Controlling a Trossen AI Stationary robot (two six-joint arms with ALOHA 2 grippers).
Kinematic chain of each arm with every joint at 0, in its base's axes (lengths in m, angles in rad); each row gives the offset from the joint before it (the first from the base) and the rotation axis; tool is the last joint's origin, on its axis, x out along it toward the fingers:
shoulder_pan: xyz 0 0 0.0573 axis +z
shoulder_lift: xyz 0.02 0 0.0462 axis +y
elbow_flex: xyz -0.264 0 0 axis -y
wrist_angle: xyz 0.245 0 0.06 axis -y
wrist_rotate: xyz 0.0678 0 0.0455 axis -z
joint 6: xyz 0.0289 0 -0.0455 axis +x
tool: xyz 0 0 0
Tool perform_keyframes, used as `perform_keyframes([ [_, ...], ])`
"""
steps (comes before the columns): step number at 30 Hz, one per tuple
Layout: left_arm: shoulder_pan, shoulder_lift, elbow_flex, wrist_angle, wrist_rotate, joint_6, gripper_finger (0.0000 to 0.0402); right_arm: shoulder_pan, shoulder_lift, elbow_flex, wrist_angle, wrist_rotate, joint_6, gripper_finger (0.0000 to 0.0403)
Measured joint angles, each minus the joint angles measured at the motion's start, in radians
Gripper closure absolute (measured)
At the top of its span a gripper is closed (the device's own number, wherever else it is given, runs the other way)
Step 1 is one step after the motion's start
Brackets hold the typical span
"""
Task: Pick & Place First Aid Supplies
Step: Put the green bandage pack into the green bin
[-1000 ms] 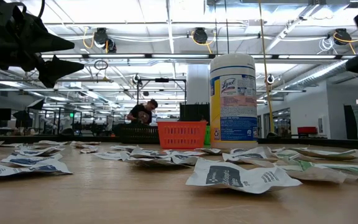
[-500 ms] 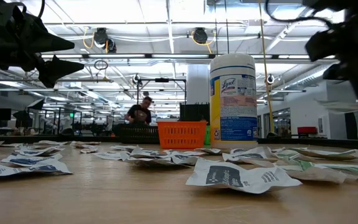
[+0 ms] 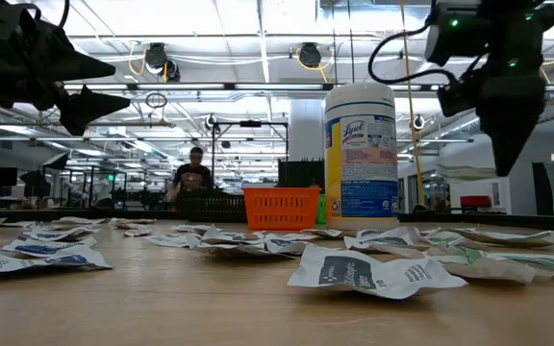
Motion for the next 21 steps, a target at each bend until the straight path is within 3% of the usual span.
perform_keyframes([
  [21, 0.0, 0.0, 0.0, 0.0, 0.0, 0.0, 0.0096, -0.383, -0.025, 0.0, 0.088, 0.054, 0.062, 0.0403],
])
